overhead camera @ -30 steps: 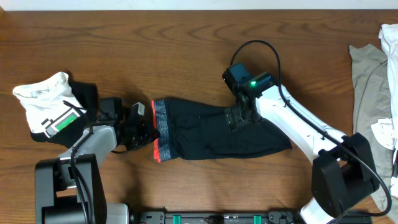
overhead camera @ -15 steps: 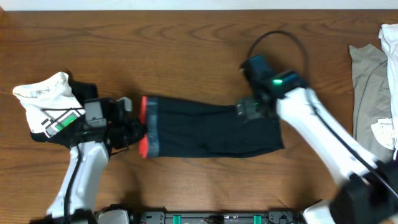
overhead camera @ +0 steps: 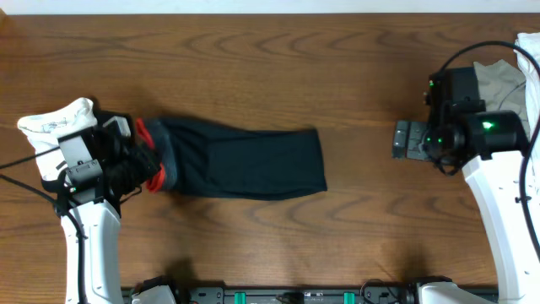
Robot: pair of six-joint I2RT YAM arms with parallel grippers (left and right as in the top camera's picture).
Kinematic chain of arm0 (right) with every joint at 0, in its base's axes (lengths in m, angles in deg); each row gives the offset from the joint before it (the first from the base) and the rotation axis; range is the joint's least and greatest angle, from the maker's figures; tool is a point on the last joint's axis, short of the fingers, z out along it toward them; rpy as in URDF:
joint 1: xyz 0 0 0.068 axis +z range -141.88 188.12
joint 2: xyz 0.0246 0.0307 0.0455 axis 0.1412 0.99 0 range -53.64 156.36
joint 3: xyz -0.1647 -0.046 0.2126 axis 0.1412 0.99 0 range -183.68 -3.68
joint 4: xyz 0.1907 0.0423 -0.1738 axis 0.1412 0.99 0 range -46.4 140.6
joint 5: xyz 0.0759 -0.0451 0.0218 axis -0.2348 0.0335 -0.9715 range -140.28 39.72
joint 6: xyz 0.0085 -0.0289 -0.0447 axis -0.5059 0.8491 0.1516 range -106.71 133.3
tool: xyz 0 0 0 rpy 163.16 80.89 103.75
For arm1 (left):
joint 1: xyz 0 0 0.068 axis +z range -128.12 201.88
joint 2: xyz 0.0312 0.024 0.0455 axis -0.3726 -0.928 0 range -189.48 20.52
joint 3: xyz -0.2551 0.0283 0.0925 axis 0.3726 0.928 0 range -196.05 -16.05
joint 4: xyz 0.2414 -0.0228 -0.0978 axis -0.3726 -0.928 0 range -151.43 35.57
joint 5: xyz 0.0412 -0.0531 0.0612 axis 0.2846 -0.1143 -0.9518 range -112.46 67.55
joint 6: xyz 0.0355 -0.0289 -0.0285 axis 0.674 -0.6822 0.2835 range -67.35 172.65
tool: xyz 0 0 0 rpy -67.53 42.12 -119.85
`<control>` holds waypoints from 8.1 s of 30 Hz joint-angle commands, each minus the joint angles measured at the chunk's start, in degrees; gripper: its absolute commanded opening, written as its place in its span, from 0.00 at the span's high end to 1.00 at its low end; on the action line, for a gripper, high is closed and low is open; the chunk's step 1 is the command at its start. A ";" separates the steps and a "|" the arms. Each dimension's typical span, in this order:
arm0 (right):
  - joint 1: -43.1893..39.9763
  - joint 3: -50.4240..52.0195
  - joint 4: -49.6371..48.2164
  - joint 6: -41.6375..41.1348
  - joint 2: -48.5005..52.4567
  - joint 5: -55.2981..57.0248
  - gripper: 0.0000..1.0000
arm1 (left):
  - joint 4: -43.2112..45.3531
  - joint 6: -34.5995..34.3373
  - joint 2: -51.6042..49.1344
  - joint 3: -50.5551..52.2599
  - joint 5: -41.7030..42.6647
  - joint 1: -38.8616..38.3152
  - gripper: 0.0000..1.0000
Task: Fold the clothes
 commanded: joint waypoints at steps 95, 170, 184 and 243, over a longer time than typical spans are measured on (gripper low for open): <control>-1.86 21.62 -18.47 0.22 1.62 -7.08 0.01 | 47.23 -36.26 -19.37 -3.08 -8.11 -55.60 0.90; 2.25 28.59 -33.62 -0.50 11.39 -40.63 0.35 | 7.21 -9.16 -19.82 -3.76 -22.67 -45.11 0.37; 4.20 28.59 -33.92 -1.70 11.39 -38.38 0.76 | 6.78 -9.16 -19.82 -3.76 -22.67 -45.11 0.37; -0.79 4.96 -29.03 5.88 23.06 -0.28 0.62 | 4.22 -9.16 -19.82 -3.76 -21.38 -45.13 0.36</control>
